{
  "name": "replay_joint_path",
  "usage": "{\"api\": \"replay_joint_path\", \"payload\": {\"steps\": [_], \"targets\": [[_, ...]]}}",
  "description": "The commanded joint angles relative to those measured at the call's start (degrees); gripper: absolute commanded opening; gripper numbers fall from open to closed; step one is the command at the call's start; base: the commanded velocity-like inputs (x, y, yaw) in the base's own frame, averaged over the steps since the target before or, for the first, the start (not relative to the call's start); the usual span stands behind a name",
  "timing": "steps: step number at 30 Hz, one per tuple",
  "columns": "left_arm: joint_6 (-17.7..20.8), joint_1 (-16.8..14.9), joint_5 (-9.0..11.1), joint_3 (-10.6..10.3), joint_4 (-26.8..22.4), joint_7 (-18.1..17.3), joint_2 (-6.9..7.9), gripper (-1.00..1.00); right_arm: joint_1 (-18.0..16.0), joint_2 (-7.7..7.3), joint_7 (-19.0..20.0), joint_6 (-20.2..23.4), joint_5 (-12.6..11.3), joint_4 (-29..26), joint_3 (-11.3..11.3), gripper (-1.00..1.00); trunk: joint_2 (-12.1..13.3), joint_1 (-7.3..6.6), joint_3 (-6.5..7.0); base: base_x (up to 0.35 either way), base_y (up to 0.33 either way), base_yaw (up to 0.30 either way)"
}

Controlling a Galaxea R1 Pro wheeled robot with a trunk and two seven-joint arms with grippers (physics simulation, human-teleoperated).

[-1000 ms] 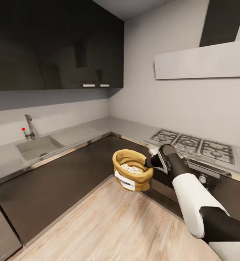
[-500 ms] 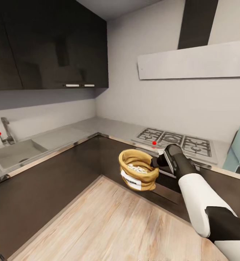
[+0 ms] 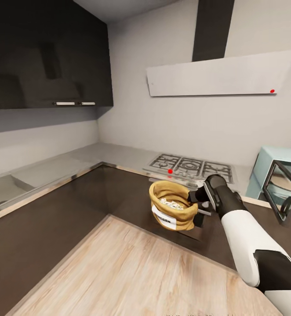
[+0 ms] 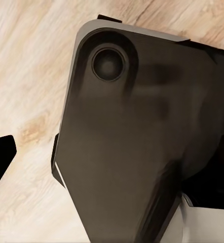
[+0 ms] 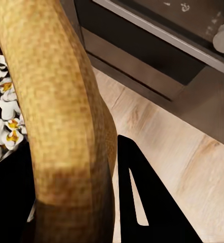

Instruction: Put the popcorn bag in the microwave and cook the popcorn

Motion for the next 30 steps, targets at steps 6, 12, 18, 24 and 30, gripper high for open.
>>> {"api": "replay_joint_path", "payload": {"steps": [6, 12, 18, 24, 30], "targets": [[-0.1, 0.0, 0.7, 0.2, -0.1, 0.2, -0.09, 1.00, 0.0, 0.03, 0.3, 0.1, 0.6, 0.0, -0.2, -1.00, 0.0, 0.00, -0.07, -0.216, 0.000, -0.250], [-0.1, 0.0, 0.8, 0.3, -0.1, 0.2, -0.10, 1.00, 0.0, 0.03, 0.2, 0.1, 0.6, 0.0, -0.2, -1.00, 0.0, 0.00, -0.07, -0.342, 0.000, -0.250], [-0.1, 0.0, 0.8, 0.2, -0.1, 0.2, -0.03, 1.00, 0.0, 0.10, 0.2, 0.1, 0.6, 0.0, -0.1, -1.00, 0.0, 0.00, -0.07, -0.321, 0.000, -0.250], [-0.1, 0.0, 0.8, 0.2, -0.1, 0.2, -0.01, 1.00, 0.0, 0.10, 0.2, 0.1, 0.6, 0.0, -0.2, -1.00, 0.0, 0.00, -0.07, -0.021, 0.000, -0.250], [-0.1, 0.0, 0.8, 0.2, -0.1, 0.2, -0.01, 1.00, 0.0, 0.05, 0.1, 0.1, 0.6, 0.0, -0.2, -1.00, 0.0, 0.00, -0.07, 0.000, 0.000, -0.250]]}}
